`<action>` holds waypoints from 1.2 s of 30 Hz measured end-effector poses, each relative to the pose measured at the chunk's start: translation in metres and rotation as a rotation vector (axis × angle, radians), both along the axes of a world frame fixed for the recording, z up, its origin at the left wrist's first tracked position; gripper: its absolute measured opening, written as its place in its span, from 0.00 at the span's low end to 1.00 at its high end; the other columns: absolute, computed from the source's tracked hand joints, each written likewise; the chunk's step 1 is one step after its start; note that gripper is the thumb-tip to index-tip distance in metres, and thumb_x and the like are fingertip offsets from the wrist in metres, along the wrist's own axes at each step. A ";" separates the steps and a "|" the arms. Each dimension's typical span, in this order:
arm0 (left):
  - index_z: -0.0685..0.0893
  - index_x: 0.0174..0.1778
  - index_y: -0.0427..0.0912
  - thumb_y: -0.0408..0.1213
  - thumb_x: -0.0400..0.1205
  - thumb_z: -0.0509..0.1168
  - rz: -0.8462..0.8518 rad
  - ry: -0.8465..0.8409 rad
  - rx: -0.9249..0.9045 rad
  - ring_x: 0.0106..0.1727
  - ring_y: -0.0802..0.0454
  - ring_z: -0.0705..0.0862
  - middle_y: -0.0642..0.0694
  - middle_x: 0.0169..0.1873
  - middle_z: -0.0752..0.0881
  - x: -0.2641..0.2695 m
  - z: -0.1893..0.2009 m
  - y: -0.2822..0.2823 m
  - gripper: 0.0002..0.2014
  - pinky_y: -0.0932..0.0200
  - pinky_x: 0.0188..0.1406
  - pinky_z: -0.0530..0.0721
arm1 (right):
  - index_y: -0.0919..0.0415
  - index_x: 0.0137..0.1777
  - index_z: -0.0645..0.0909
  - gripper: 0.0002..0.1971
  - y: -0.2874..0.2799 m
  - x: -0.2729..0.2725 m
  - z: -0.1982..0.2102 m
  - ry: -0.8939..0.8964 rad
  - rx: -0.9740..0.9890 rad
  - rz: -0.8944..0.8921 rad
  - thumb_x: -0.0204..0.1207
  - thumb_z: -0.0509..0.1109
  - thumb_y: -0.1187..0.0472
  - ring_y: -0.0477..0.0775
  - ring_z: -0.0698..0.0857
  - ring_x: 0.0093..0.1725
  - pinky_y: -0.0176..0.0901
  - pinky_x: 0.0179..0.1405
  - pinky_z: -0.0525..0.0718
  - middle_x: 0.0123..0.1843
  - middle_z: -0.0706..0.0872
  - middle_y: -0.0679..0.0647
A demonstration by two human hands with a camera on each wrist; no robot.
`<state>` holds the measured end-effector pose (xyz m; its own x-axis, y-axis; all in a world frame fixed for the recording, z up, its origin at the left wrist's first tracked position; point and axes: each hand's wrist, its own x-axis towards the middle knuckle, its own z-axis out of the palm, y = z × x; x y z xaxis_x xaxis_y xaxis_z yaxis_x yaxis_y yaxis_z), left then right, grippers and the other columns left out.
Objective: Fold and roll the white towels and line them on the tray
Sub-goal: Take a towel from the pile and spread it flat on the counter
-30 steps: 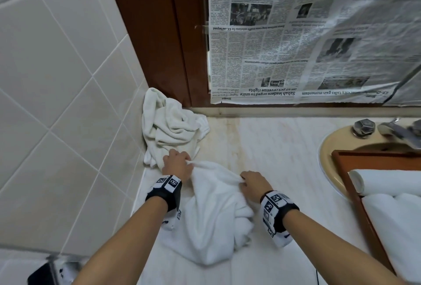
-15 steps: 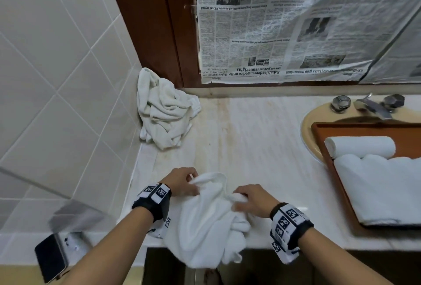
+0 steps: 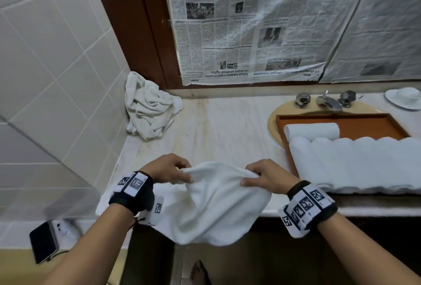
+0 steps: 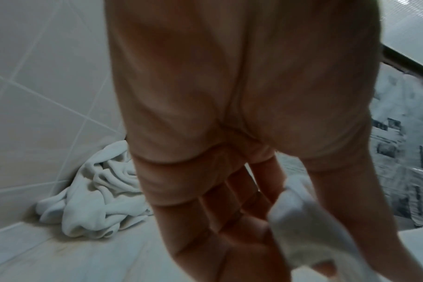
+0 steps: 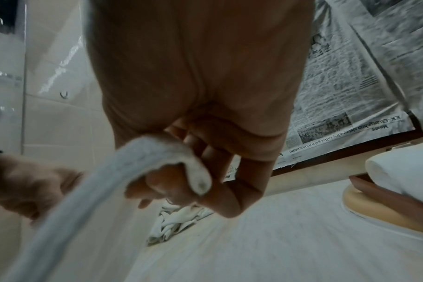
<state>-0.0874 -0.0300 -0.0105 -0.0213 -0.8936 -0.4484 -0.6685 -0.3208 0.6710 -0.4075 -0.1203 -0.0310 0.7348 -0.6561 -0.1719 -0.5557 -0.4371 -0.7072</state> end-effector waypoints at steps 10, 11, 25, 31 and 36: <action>0.91 0.44 0.46 0.50 0.73 0.79 -0.036 -0.135 0.037 0.31 0.59 0.83 0.52 0.31 0.88 -0.039 -0.006 0.064 0.12 0.66 0.31 0.79 | 0.62 0.34 0.78 0.18 0.035 -0.047 0.003 0.042 -0.026 0.040 0.75 0.76 0.48 0.45 0.76 0.33 0.43 0.35 0.69 0.29 0.78 0.49; 0.90 0.42 0.46 0.50 0.72 0.80 -0.013 -0.105 0.013 0.30 0.58 0.83 0.50 0.31 0.88 -0.038 -0.003 0.066 0.12 0.65 0.32 0.79 | 0.59 0.34 0.78 0.17 0.036 -0.050 0.005 0.042 -0.030 0.031 0.75 0.75 0.48 0.44 0.77 0.33 0.41 0.35 0.70 0.30 0.79 0.48; 0.89 0.43 0.37 0.41 0.74 0.79 0.182 -0.048 -0.565 0.32 0.59 0.77 0.46 0.33 0.83 0.011 0.112 0.017 0.11 0.68 0.32 0.74 | 0.53 0.37 0.80 0.09 -0.033 -0.039 0.122 -0.036 -0.412 -0.142 0.74 0.79 0.56 0.57 0.82 0.39 0.50 0.39 0.76 0.33 0.83 0.51; 0.89 0.46 0.43 0.40 0.77 0.77 0.231 -0.127 -0.732 0.35 0.52 0.81 0.44 0.41 0.87 0.034 0.141 0.004 0.06 0.61 0.38 0.78 | 0.55 0.37 0.84 0.07 -0.055 -0.032 0.151 -0.168 -0.490 -0.335 0.73 0.79 0.57 0.51 0.79 0.34 0.33 0.32 0.72 0.31 0.83 0.53; 0.88 0.45 0.46 0.41 0.79 0.75 0.270 -0.180 -0.806 0.35 0.43 0.84 0.41 0.43 0.87 0.038 0.148 -0.010 0.04 0.61 0.34 0.78 | 0.60 0.43 0.88 0.05 -0.062 -0.028 0.169 -0.192 -0.552 -0.410 0.75 0.77 0.58 0.51 0.80 0.38 0.39 0.37 0.73 0.35 0.85 0.53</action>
<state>-0.0490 -0.0401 0.1380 0.2479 -0.9045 0.3471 -0.7555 0.0438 0.6536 -0.4351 -0.1818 0.1377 0.3940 -0.8401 0.3728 -0.6401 -0.5419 -0.5446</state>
